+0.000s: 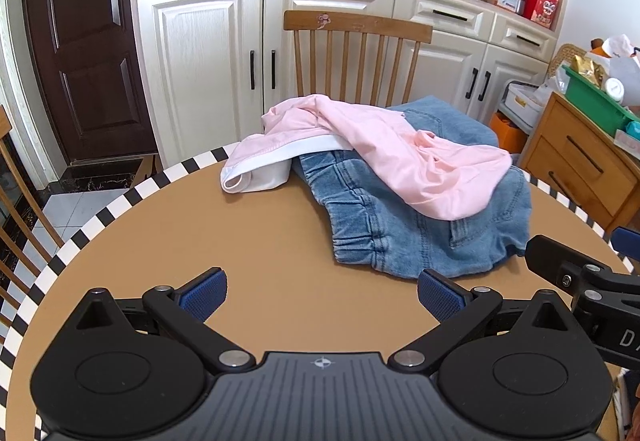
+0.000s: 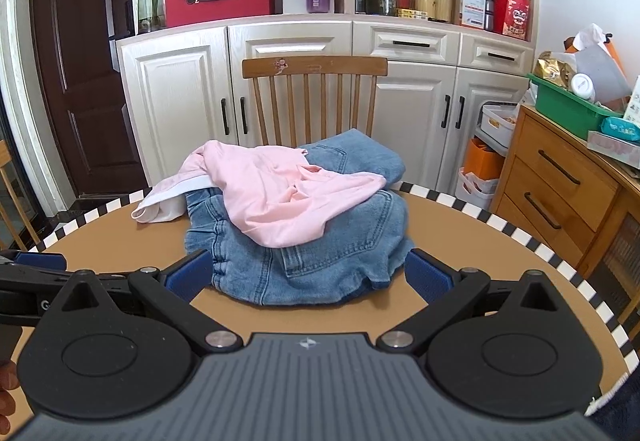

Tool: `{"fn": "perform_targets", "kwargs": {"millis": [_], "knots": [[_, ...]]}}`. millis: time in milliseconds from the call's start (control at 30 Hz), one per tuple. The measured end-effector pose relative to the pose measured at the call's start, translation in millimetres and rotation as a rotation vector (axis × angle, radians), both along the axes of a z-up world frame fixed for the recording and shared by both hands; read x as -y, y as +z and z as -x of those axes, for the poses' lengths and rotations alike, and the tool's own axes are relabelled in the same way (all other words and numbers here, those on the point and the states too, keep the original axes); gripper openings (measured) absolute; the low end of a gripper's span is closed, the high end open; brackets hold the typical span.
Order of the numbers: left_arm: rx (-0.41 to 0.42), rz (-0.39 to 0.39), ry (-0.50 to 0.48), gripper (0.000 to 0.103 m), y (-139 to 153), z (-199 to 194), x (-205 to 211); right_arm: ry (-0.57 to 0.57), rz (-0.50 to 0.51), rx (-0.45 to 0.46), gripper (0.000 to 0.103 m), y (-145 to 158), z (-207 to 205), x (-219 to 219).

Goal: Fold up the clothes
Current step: 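Move both grippers toward the pink-and-white T-shirt on the denim shorts, then grasp the pink T-shirt with both grippers and lift it off the shorts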

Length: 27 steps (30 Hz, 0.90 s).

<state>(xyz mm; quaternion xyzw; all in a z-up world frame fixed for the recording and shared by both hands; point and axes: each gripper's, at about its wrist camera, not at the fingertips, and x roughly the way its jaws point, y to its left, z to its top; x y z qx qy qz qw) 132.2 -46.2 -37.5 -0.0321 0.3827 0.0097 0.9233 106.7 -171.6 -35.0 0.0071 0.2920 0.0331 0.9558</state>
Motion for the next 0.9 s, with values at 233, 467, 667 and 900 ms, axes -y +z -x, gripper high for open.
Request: {"fn": "perform_targets", "kwargs": {"millis": [233, 467, 667, 900], "knots": [[-0.014, -0.017, 0.021, 0.103, -9.0, -20.2, -0.3, 0.011, 0.010, -0.004, 0.102, -15.6, -26.8, -7.7], [-0.025, -0.028, 0.003, 0.102, -27.3, -56.7, -5.8, 0.060, 0.091, 0.034, 0.102, -32.4, -63.6, -17.9], [0.095, -0.015, 0.030, 0.101, -33.8, -108.7, -49.2, 0.174, 0.125, 0.026, 0.090, -43.5, -107.3, -20.4], [0.127, -0.087, -0.003, 0.095, -61.7, -169.2, -59.5, 0.344, 0.211, -0.053, 0.036, -71.5, -141.2, -50.2]]}}
